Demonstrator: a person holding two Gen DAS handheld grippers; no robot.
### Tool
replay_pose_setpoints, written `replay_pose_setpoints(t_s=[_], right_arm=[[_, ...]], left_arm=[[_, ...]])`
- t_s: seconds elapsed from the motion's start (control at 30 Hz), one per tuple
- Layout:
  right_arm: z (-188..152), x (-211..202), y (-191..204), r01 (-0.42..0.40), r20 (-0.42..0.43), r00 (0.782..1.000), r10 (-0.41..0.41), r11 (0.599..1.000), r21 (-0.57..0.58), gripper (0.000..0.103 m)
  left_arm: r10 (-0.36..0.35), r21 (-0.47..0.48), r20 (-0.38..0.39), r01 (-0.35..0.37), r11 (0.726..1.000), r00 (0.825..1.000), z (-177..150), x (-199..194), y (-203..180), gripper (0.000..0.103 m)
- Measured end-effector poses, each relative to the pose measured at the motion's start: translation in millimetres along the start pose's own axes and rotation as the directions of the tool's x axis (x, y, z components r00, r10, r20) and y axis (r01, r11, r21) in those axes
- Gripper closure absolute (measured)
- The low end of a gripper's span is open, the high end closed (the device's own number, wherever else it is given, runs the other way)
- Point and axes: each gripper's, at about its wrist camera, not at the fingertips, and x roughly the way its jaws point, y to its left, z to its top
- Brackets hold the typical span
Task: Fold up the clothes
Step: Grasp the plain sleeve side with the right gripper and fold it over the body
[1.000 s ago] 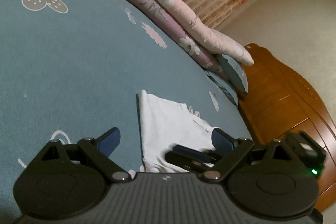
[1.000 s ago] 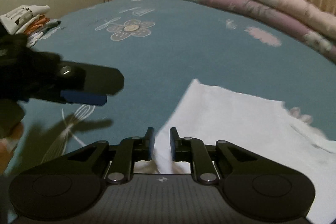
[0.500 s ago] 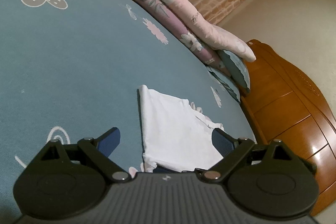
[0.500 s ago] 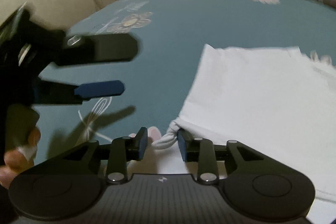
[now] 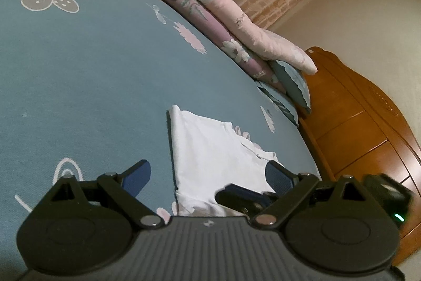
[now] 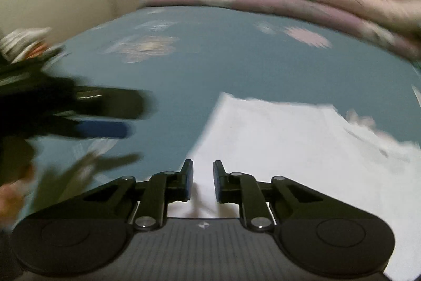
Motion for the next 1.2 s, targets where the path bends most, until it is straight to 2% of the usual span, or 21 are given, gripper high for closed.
replay_pose_setpoints(t_s=[0.1,0.17,0.27,0.33,0.43,0.5,0.57,0.67,0.73,0.9,1.03,1.13,1.2], right_arm=[[-13,18,0,-0.005,-0.1,0.995,0.005,1.0,0.004,0.085],[-15,10,11,-0.017,-0.094,0.996,0.01,0.997,-0.073,0.087],[2,-2,7,-0.043,-0.077,0.996,0.037,0.996,-0.08,0.087],[16,-1,2,-0.048,-0.068,0.997,0.043,0.996,-0.072,0.086],[38,9,-7,-0.045,-0.059,0.997,0.042,0.998,-0.047,0.087],[46,25,-10,-0.061,-0.081,0.995,0.057,0.997,-0.047,0.087],[51,47,-3,-0.078,-0.131,0.989,0.067,0.993,-0.084,0.087],[51,68,-2,-0.097,-0.175,0.982,0.074,0.987,-0.131,0.087],[51,77,-2,-0.088,-0.161,0.985,0.06,0.982,-0.168,0.087],[66,95,-4,-0.075,-0.097,0.994,0.058,0.981,-0.177,0.088],[78,118,-5,-0.067,-0.079,0.995,0.054,0.982,-0.175,0.088],[76,109,-10,-0.081,-0.075,0.995,0.069,0.983,-0.166,0.088],[69,86,-16,-0.06,-0.076,0.996,0.045,0.976,-0.211,0.085]], left_arm=[[-0.018,0.004,-0.008,0.018,1.0,1.0,0,1,0,0.009],[-0.03,0.004,-0.01,0.03,1.0,0.999,1,0,0,0.009],[-0.081,-0.035,-0.022,0.081,0.996,0.996,3,-1,4,0.009],[-0.143,-0.078,-0.042,0.139,0.987,0.989,5,0,10,0.009],[-0.246,-0.138,-0.084,0.234,0.963,0.966,5,5,17,0.009],[-0.272,-0.138,-0.105,0.257,0.957,0.957,4,9,15,0.009],[-0.28,-0.143,-0.119,0.262,0.954,0.953,3,13,15,0.008],[-0.264,-0.148,-0.126,0.245,0.958,0.956,4,12,18,0.008],[-0.264,-0.159,-0.121,0.244,0.957,0.957,6,10,21,0.007],[-0.3,-0.216,-0.09,0.275,0.937,0.95,10,4,35,0.007],[-0.29,-0.204,-0.131,0.26,0.944,0.948,9,11,31,0.006],[-0.281,-0.18,-0.145,0.253,0.95,0.949,8,13,24,0.006],[-0.278,-0.161,-0.142,0.255,0.954,0.95,7,11,19,0.005]])
